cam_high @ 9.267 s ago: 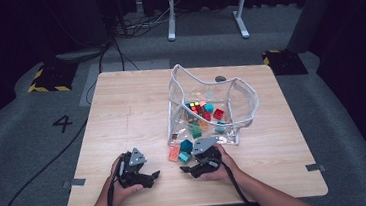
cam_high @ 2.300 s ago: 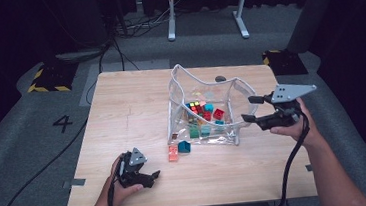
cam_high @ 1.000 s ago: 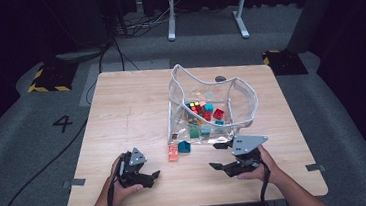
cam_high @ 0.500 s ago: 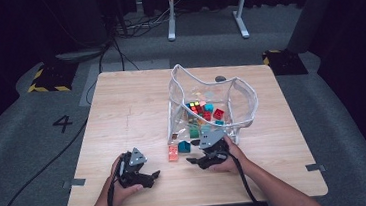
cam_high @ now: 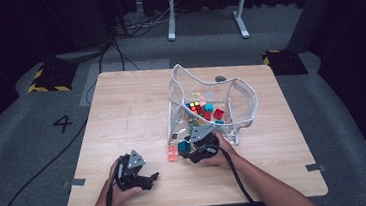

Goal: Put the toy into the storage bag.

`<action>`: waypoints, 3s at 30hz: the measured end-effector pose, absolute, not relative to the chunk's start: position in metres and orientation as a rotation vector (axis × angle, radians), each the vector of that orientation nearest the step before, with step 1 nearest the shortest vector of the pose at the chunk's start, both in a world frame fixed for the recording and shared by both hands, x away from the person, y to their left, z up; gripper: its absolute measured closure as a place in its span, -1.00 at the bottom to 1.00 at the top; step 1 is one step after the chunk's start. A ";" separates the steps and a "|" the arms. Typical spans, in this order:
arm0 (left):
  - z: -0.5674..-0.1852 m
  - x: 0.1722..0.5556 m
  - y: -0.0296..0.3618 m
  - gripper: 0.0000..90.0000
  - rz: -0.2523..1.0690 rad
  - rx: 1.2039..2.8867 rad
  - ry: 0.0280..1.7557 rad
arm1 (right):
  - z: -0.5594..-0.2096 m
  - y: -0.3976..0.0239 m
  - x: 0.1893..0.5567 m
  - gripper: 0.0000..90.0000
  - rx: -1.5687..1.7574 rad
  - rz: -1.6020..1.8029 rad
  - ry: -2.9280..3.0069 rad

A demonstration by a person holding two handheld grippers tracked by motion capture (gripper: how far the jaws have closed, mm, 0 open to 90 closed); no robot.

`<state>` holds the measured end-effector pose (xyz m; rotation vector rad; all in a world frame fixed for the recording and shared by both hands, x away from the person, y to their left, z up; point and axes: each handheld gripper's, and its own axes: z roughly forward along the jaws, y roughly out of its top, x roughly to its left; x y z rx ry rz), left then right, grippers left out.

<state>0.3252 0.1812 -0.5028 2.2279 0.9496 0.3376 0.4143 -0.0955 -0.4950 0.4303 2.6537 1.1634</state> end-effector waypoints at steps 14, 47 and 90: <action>-0.503 0.324 0.183 -0.71 0.332 2.224 0.950 | -0.494 -0.100 0.412 0.31 0.354 1.172 2.704; -0.503 0.324 0.183 -0.72 0.336 2.222 0.959 | -0.480 -0.269 0.358 0.31 0.592 1.169 2.609; -0.503 0.325 0.183 -0.73 0.337 2.225 0.951 | -0.333 -0.334 0.457 0.31 0.803 1.184 2.177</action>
